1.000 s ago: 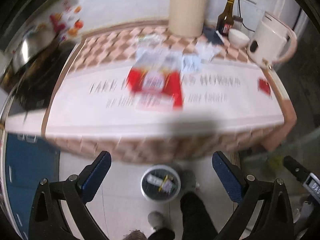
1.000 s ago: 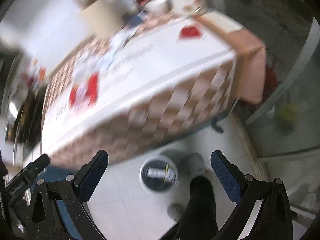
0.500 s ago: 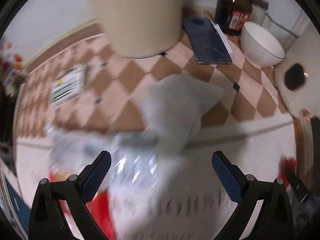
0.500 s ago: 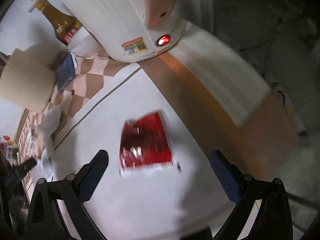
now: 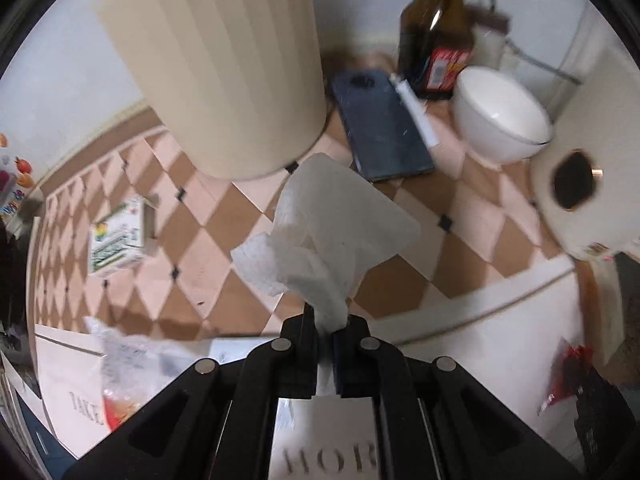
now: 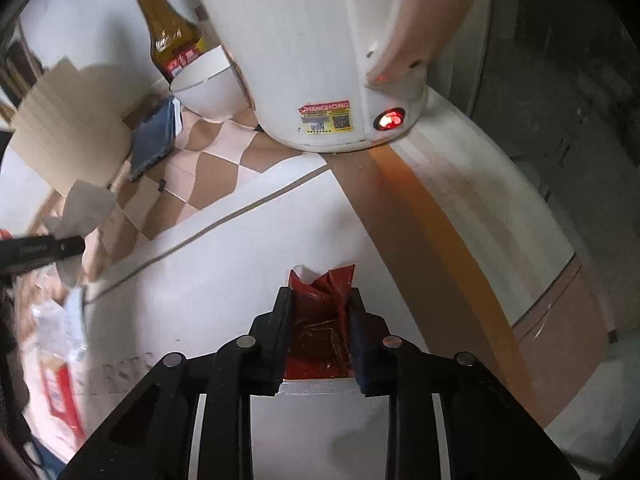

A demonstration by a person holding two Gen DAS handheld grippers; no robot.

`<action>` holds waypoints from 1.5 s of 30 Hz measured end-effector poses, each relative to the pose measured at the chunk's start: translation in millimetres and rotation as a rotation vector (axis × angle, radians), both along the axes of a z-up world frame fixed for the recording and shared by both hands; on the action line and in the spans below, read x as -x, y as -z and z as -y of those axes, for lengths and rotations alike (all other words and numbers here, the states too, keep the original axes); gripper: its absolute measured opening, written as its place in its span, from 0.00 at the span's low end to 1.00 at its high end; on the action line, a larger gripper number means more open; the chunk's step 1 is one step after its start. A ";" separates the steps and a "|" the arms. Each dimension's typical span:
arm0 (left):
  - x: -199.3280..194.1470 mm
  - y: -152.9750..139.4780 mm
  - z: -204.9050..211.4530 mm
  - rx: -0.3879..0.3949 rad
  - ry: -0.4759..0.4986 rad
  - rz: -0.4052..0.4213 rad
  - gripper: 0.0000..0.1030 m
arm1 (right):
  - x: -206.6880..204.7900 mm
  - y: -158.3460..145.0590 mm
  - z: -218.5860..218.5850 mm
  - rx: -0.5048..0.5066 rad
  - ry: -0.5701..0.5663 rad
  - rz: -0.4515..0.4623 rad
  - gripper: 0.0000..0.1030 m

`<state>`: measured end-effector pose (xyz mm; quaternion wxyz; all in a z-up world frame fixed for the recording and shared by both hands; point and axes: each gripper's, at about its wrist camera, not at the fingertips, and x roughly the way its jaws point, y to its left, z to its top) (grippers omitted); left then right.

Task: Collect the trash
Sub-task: 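Grasp the white tissue with the left tool while the right tool grasps the red wrapper, then lower both tools over the bin and release tissue and red wrapper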

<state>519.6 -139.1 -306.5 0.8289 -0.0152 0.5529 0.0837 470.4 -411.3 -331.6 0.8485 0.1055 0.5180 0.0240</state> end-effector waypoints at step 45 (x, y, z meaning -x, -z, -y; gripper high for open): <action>447.0 498.3 -135.0 0.472 -0.366 -0.516 0.03 | 384.0 436.7 -167.9 -0.042 -0.340 -0.500 0.25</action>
